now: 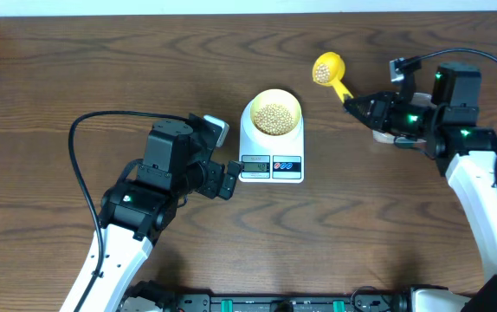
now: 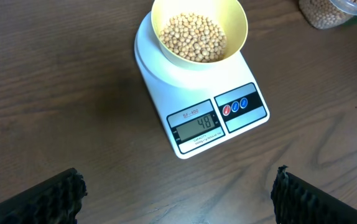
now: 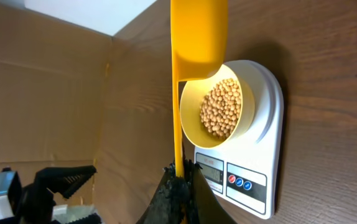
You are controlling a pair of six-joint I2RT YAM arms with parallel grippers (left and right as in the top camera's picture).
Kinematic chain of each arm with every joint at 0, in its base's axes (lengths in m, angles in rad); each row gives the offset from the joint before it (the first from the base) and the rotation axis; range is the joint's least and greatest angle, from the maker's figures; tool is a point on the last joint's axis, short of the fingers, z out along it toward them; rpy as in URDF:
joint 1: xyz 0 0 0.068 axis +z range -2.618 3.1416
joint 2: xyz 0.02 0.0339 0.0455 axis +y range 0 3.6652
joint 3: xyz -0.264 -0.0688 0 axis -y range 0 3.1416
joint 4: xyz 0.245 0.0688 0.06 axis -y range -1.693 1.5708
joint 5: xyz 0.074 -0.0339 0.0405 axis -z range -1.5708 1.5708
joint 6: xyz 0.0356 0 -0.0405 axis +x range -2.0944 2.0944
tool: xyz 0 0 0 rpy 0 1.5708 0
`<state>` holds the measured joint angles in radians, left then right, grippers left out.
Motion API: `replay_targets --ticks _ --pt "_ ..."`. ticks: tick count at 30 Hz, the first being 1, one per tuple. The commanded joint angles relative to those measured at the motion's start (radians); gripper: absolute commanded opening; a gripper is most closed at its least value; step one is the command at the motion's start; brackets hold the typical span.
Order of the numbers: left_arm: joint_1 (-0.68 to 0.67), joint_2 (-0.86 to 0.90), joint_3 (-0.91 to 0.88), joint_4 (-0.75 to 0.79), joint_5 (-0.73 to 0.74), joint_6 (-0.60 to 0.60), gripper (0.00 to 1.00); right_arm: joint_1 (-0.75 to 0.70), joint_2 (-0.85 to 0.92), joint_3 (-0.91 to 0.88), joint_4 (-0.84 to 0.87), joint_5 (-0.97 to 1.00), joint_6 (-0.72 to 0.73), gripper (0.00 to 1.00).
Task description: Scoop item into bowl and weigh 50g on scale
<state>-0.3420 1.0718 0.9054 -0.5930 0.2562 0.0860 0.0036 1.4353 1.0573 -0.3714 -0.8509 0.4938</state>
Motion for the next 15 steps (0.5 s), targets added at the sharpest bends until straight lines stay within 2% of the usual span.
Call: replay_targets --ticks 1,5,9,15 --pt "0.005 0.0 0.0 0.004 -0.006 0.007 0.98 0.041 0.008 0.002 0.005 0.056 0.006 0.01" --pt "0.005 0.0 0.0 0.004 -0.006 0.007 0.98 0.081 0.024 0.001 0.005 0.142 -0.019 0.01" --pt "0.005 0.0 0.0 0.004 -0.006 0.007 0.98 0.123 0.024 0.0 0.005 0.145 -0.126 0.01" --pt "0.005 0.0 0.0 0.004 -0.006 0.007 0.98 0.159 0.024 0.0 0.005 0.18 -0.196 0.01"
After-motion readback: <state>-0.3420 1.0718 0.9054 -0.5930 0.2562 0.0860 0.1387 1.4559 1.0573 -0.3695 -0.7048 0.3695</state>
